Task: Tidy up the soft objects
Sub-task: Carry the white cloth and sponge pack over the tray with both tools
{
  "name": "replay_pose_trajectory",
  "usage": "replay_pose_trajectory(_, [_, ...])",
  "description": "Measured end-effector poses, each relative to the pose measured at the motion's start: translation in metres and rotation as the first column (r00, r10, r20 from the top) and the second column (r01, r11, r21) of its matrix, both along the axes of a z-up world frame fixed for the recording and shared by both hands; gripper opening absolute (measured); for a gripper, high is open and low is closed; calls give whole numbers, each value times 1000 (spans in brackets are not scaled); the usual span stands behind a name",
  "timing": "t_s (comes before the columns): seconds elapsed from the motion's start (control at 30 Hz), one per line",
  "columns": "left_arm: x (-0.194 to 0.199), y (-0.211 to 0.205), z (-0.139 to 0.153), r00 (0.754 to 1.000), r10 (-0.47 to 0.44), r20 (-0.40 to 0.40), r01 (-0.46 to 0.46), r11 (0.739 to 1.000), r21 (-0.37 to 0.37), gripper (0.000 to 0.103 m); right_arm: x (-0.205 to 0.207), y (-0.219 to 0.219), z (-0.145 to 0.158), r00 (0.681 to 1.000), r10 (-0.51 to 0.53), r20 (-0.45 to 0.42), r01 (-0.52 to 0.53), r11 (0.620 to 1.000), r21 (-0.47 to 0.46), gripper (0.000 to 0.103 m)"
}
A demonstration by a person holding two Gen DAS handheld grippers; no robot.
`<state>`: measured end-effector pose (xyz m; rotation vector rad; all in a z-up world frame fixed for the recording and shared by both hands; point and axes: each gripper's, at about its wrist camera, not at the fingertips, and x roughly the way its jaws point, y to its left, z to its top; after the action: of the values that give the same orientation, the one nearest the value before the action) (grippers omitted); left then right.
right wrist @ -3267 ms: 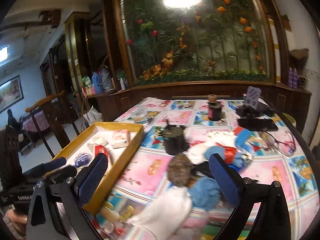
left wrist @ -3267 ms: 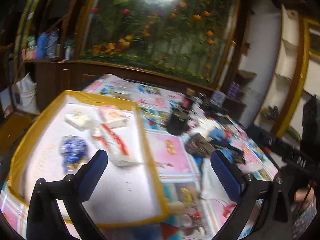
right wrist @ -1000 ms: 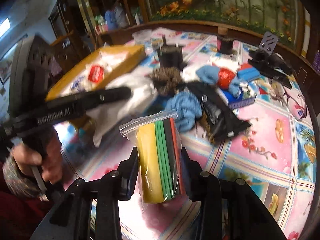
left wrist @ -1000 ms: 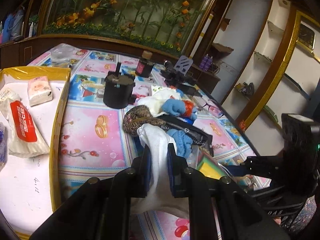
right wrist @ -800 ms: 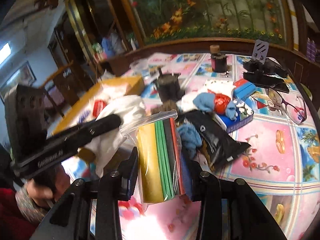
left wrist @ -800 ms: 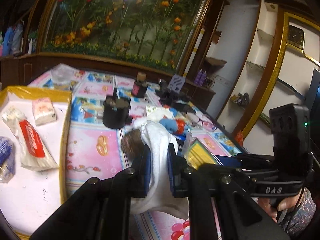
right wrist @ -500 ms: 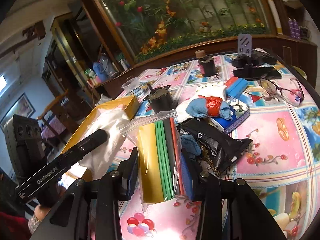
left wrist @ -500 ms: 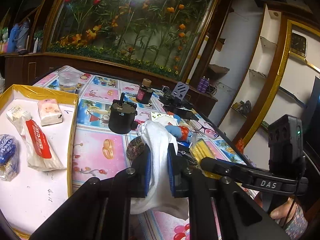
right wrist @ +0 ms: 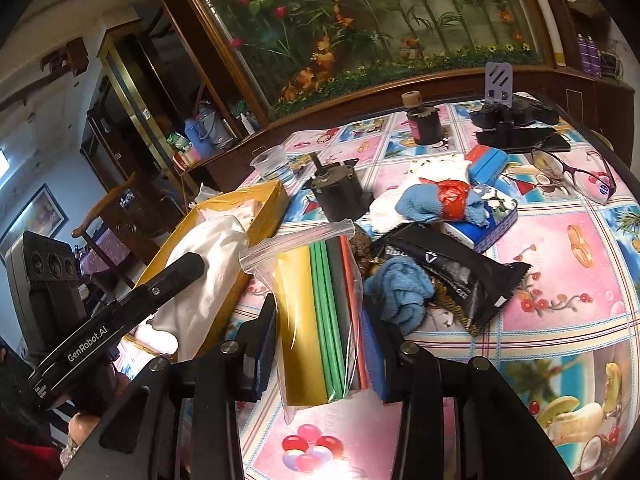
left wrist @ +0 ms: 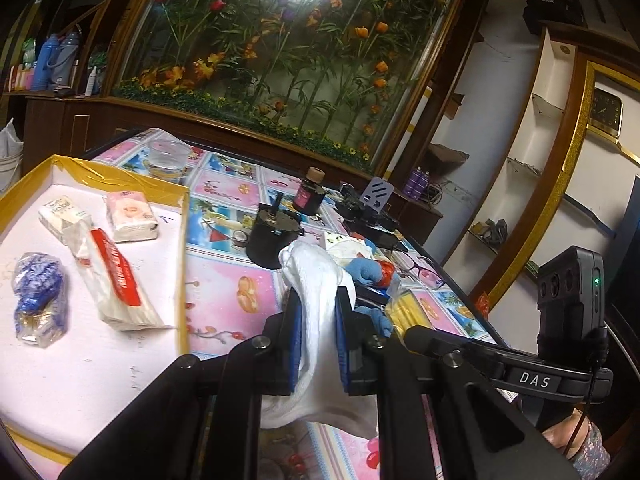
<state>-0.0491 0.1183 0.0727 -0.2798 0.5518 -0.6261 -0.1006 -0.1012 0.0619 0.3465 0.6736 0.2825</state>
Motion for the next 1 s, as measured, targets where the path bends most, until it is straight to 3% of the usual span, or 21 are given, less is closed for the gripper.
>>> replay_pose_trajectory(0.43, [3, 88, 4, 988, 153, -31, -154, 987, -54, 14, 8, 54, 16, 995, 99, 4, -99, 995, -7, 42])
replay_pose_trajectory(0.8, [23, 172, -16, 922, 359, -142, -366, 930, -26, 14, 48, 143, 15, 966, 257, -37, -258, 966, -19, 42])
replay_pose_trajectory(0.9, [29, 185, -25, 911, 364, -193, -378, 925, -40, 14, 62, 168, 5, 954, 294, -66, -295, 955, -6, 42])
replay_pose_trajectory(1.0, [27, 186, -25, 909, 377, -175, -389, 921, -36, 14, 73, 186, -5, 946, 309, -96, -311, 950, -4, 42])
